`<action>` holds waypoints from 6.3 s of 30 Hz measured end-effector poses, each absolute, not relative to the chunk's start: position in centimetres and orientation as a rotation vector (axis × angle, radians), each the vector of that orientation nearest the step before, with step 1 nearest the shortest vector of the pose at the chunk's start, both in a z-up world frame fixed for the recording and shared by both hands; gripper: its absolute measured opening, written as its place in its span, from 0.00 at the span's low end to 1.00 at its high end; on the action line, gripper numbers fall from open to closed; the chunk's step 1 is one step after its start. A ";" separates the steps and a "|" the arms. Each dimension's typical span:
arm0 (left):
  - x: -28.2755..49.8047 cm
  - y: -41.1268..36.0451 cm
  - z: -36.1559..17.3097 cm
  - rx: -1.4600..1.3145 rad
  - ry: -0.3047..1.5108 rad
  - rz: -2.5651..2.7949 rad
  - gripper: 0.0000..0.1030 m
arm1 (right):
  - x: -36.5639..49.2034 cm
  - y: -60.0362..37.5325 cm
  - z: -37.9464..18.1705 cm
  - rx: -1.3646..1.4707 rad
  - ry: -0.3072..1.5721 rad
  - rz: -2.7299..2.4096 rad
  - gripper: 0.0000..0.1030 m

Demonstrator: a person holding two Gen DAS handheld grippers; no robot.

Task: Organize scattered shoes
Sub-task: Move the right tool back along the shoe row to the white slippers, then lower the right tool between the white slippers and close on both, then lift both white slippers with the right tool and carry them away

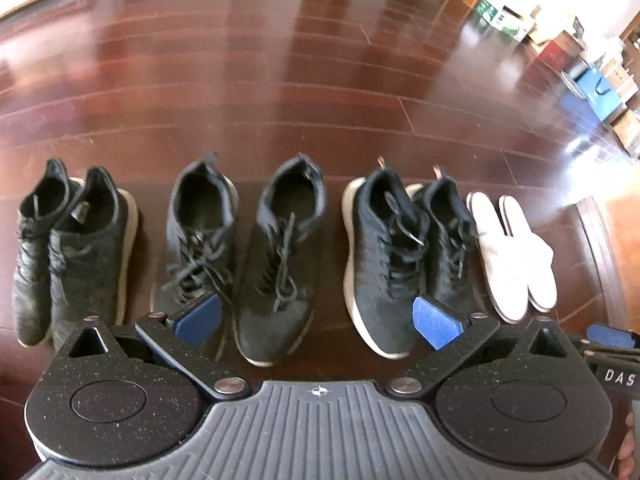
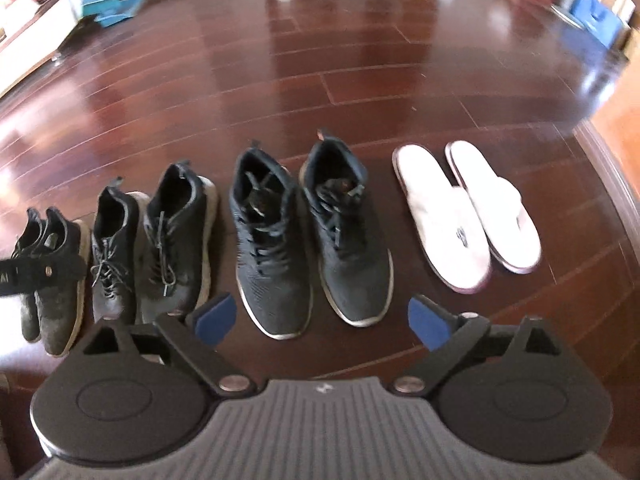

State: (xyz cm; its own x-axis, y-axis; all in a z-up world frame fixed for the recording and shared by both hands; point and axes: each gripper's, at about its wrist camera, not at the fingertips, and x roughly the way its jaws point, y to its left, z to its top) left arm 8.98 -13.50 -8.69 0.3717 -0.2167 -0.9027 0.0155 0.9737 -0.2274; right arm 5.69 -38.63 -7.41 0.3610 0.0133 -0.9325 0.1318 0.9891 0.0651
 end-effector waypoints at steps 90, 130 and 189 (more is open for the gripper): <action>11.2 -26.3 -22.2 -0.271 1.344 -0.101 1.00 | 21.6 -61.1 -31.1 -0.090 1.320 0.149 0.97; 12.2 -25.0 -22.8 -0.310 1.372 -0.098 1.00 | 24.2 -64.0 -32.5 -0.017 1.460 0.117 0.18; 16.3 -37.5 -17.4 -0.308 1.236 -0.044 1.00 | 27.8 -92.7 -27.3 0.749 1.022 -0.724 0.17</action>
